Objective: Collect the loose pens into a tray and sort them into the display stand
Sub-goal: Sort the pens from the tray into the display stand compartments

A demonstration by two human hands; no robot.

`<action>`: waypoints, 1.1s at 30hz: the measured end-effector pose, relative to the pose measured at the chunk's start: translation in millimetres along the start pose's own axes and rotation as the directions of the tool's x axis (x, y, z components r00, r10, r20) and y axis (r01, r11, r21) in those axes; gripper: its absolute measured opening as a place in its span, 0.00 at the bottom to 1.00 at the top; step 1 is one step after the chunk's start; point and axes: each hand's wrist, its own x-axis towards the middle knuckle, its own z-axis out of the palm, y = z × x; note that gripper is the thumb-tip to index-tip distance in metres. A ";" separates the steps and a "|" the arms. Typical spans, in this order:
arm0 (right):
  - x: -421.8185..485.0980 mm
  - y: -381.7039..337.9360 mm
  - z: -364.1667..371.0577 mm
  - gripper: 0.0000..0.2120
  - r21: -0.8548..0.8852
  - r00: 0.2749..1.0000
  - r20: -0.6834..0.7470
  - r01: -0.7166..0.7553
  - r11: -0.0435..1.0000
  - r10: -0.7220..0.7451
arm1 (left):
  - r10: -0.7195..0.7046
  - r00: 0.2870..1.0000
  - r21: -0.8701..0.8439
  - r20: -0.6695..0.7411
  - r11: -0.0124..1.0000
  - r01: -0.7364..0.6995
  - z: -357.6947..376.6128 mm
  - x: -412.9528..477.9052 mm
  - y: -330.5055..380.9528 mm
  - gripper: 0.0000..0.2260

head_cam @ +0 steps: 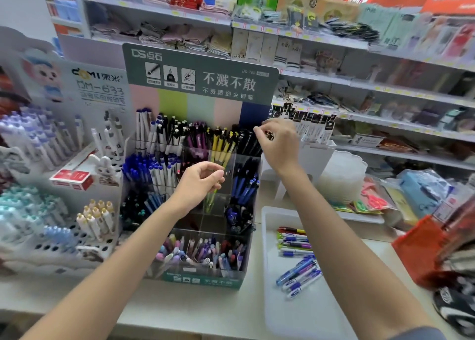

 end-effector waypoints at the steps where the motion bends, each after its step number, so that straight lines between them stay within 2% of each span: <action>1: -4.6 5.7 3.1 0.07 -0.026 0.999 0.032 0.002 1.000 -0.001 | -0.005 1.000 0.012 -0.004 1.000 0.005 -0.3 -2.1 -2.0 0.04; 3: -11.6 12.1 3.0 0.11 -0.012 0.999 0.043 -0.006 1.000 0.007 | -0.015 1.000 0.037 -0.012 0.999 0.015 0.2 -5.6 -5.2 0.04; 6: -25.0 18.7 -7.4 0.20 -0.001 0.999 -0.044 0.022 1.000 -0.022 | -0.028 1.000 0.076 -0.011 0.997 0.029 8.3 -10.5 -4.9 0.03; 9: -51.5 28.1 -25.6 0.14 0.013 0.995 -0.103 0.008 1.000 -0.007 | -0.008 1.000 0.158 0.026 0.987 0.004 27.7 -15.4 0.7 0.03; 14: -122.2 61.1 -67.6 0.10 -0.044 0.978 0.015 -0.205 0.978 0.206 | -0.050 0.979 0.190 0.197 0.982 0.012 80.9 -19.1 -0.6 0.04; 16: -156.8 78.4 -87.2 0.10 -0.116 0.936 0.094 -0.329 0.937 0.340 | -0.070 0.956 0.206 0.287 0.978 0.009 108.0 -19.9 -8.7 0.04; 19: -208.8 108.7 -115.9 0.10 -0.269 0.825 0.189 -0.478 0.836 0.532 | -0.134 0.908 0.281 0.397 0.960 0.019 151.0 -24.4 -30.8 0.06; 22: -249.5 138.0 -139.4 0.11 -0.362 0.725 0.221 -0.561 0.745 0.653 | -0.232 0.866 0.365 0.443 0.929 0.062 188.7 -28.4 -62.4 0.05; 25: -276.2 166.6 -149.3 0.15 -0.447 0.681 0.263 -0.541 0.712 0.683 | -0.302 0.856 0.512 0.419 0.858 0.052 223.0 -29.4 -99.6 0.08; 28: -295.5 194.1 -148.7 0.24 -0.509 0.660 0.327 -0.480 0.715 0.676 | -0.367 0.839 0.643 0.402 0.765 0.026 257.0 -31.1 -134.6 0.20; 30: -306.9 210.3 -147.4 0.31 -0.503 0.618 0.404 -0.466 0.728 0.675 | -0.408 0.836 0.745 0.367 0.667 -0.002 278.3 -34.1 -155.4 0.30; 33: -325.0 224.1 -146.8 0.37 -0.455 0.559 0.513 -0.467 0.759 0.651 | -0.409 0.850 0.882 0.333 0.454 -0.127 297.5 -46.2 -177.9 0.35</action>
